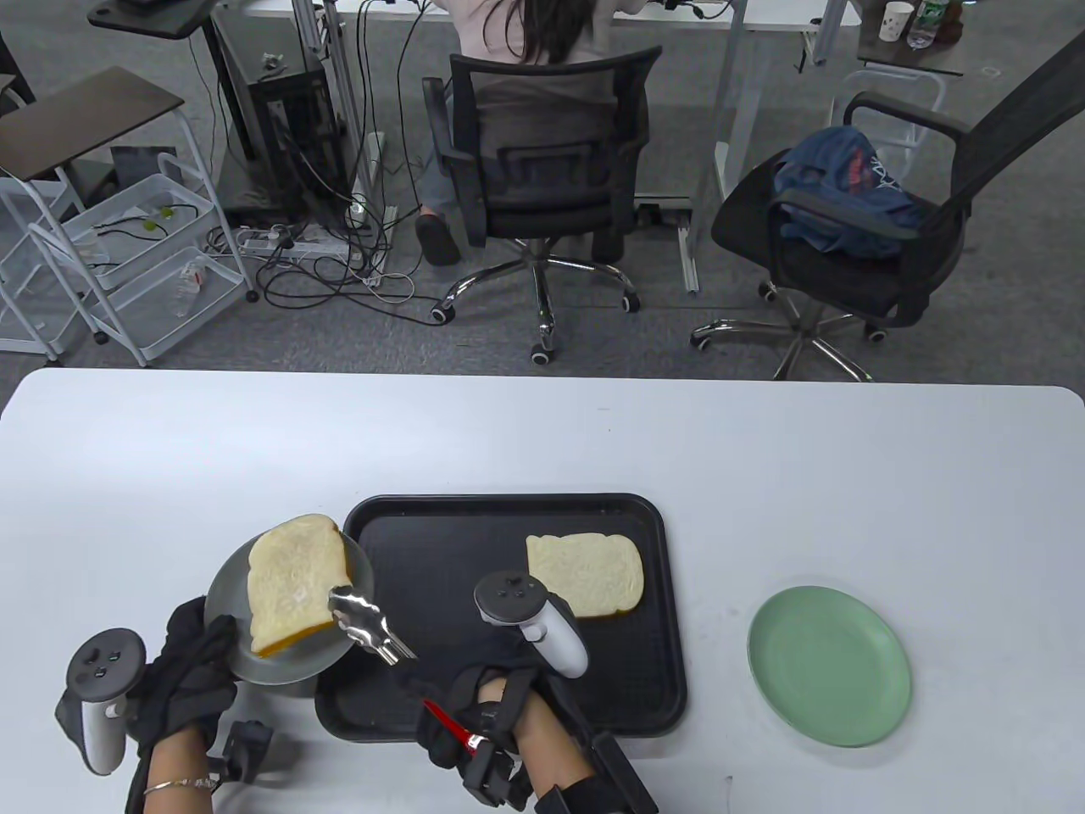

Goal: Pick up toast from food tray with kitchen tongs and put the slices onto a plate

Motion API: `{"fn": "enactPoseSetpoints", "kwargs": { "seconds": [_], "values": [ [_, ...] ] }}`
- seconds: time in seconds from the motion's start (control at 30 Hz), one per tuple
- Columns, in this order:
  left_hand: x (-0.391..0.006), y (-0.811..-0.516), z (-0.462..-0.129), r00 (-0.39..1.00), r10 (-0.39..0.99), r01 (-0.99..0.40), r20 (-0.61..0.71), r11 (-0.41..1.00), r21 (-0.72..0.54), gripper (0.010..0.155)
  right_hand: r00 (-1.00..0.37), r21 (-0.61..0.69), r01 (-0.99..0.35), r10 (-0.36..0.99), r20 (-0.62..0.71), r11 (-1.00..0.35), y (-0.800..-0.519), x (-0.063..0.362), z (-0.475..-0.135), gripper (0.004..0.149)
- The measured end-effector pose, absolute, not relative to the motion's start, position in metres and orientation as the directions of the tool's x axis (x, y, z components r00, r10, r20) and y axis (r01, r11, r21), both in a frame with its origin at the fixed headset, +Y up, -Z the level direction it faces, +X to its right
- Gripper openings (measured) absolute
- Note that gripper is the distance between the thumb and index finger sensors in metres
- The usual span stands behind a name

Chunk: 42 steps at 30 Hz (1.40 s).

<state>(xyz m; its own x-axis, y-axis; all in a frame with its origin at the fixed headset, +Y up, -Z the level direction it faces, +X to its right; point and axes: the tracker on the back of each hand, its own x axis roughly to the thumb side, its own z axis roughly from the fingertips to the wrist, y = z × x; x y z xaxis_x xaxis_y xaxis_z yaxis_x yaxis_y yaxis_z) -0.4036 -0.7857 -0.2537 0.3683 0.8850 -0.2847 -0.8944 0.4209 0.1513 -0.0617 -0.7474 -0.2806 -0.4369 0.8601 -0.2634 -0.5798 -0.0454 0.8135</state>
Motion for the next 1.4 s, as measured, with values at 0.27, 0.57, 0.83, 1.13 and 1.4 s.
{"fn": "enactPoseSetpoints", "kwargs": {
  "seconds": [0.27,0.57,0.83,1.13,1.4],
  "values": [
    [-0.403,-0.785,-0.254,0.340,0.898,-0.910,-0.279,0.389,0.145,0.055,-0.491,0.817,-0.573,0.828,-0.271,-0.072,-0.753,-0.064,-0.282,0.078],
    [-0.403,-0.788,-0.254,0.336,0.894,-0.910,-0.296,0.390,0.144,0.055,-0.463,0.795,-0.602,0.842,-0.275,-0.071,-0.747,-0.051,-0.282,0.091],
    [-0.408,-0.788,-0.252,0.310,0.902,-0.916,-0.300,0.368,0.159,0.056,-0.413,0.778,-0.626,0.865,-0.284,-0.044,-0.738,-0.024,-0.283,0.092],
    [-0.409,-0.788,-0.251,0.314,0.897,-0.912,-0.311,0.376,0.163,0.056,-0.380,0.616,-0.780,0.865,-0.327,-0.110,-0.724,0.051,-0.294,0.092],
    [-0.408,-0.788,-0.252,0.315,0.894,-0.913,-0.317,0.377,0.154,0.056,-0.410,0.393,-0.888,0.798,-0.442,-0.239,-0.729,0.130,-0.292,0.092]
  ]
}}
